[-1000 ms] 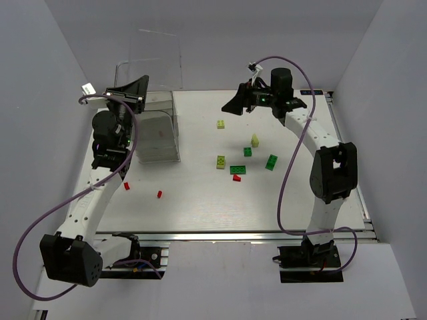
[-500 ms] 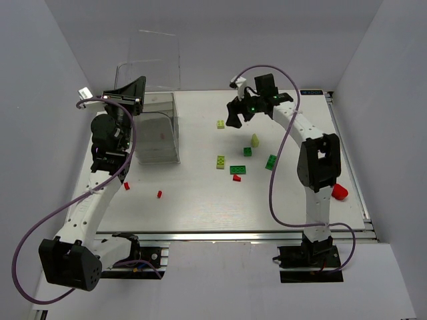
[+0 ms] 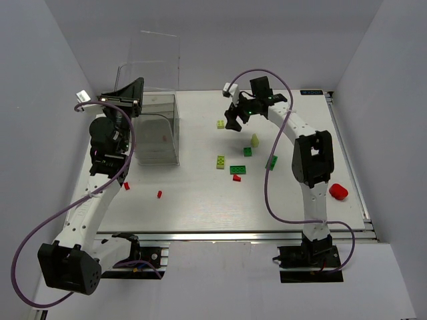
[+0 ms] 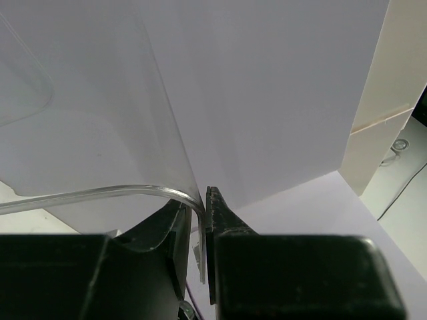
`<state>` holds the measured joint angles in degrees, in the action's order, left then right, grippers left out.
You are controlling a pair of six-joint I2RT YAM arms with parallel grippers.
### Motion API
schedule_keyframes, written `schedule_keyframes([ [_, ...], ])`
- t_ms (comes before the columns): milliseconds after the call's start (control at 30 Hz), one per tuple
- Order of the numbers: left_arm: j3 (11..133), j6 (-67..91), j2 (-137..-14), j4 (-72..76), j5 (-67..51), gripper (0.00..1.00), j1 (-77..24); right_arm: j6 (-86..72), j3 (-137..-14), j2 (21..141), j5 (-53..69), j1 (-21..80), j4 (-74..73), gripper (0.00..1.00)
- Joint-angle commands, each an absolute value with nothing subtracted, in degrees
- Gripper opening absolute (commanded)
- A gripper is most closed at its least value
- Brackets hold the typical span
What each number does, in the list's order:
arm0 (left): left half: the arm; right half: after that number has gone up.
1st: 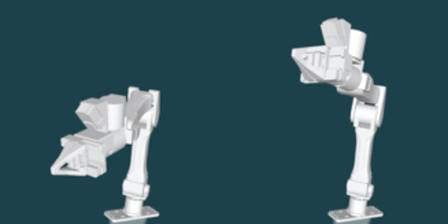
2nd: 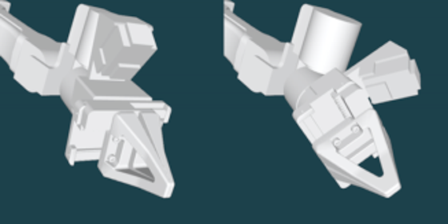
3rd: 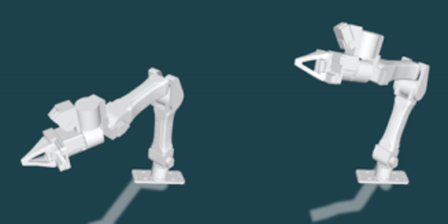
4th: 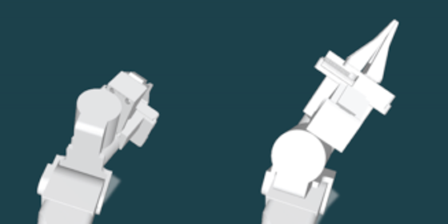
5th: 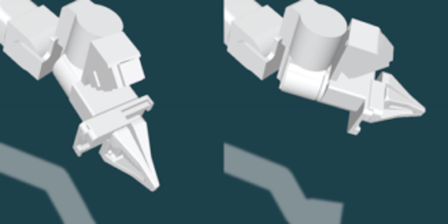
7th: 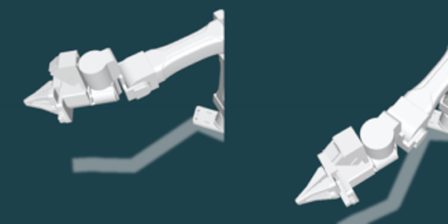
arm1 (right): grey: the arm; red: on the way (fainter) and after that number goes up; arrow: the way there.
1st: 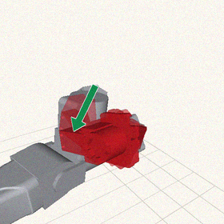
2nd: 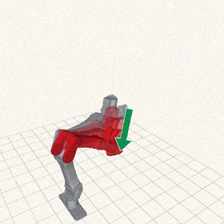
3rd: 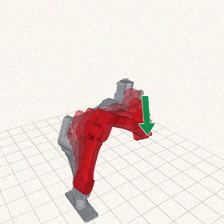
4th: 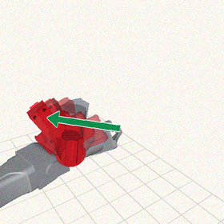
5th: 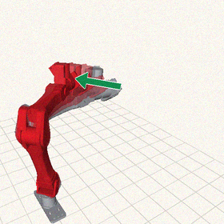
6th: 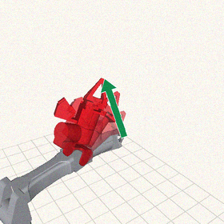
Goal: Sort the legos into containers by color
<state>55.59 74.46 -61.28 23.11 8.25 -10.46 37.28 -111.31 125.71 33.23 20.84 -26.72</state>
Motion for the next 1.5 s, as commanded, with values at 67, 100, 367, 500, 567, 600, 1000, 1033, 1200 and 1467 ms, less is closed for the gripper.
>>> schedule_keyframes([
  [67, 55.2, 75.2, -59.1, 24.8, 9.1, 0.18, -10.1, 45.1, -110.9, 127.3, 40.2, 20.8, -22.5, 0.89],
  [100, 55.2, 75.3, -59.1, 24.8, 9.0, 0.18, -10.1, 45.4, -110.1, 127.4, 40.8, 20.7, -19.9, 0.89],
  [367, 55.1, 75.5, -59.1, 24.2, 9.0, 0.18, -10.1, 43.9, -120.0, 136.2, 40.9, 21.4, -18.5, 0.89],
  [500, 55.1, 75.7, -59.1, 23.6, 8.8, 0.18, -10.1, 45.4, -121.8, 139.4, 38.2, 21.8, -18.0, 0.89],
  [567, 55.1, 75.7, -59.1, 23.4, 8.7, 0.18, -10.1, 45.7, -122.1, 140.1, 37.0, 21.9, -17.4, 0.89],
  [600, 55.0, 75.7, -59.0, 23.3, 8.7, 0.18, -10.1, 45.6, -122.0, 140.6, 36.5, 21.9, -17.1, 0.89],
  [1000, 54.6, 75.9, -58.9, 22.1, 8.2, 0.18, -10.1, 42.1, -122.9, 144.8, 32.6, 22.5, -11.1, 0.89],
  [1033, 54.6, 75.9, -58.8, 22.1, 8.2, 0.18, -10.1, 42.3, -123.1, 145.3, 32.5, 22.8, -11.2, 0.89],
  [1200, 54.6, 76.0, -59.0, 21.9, 8.2, 0.18, -10.1, 44.1, -124.6, 147.2, 30.4, 23.3, -12.4, 0.88],
  [1467, 54.6, 76.1, -59.5, 22.1, 7.9, 0.18, -10.1, 45.6, -124.5, 147.5, 31.0, 23.2, -15.2, 0.62],
])
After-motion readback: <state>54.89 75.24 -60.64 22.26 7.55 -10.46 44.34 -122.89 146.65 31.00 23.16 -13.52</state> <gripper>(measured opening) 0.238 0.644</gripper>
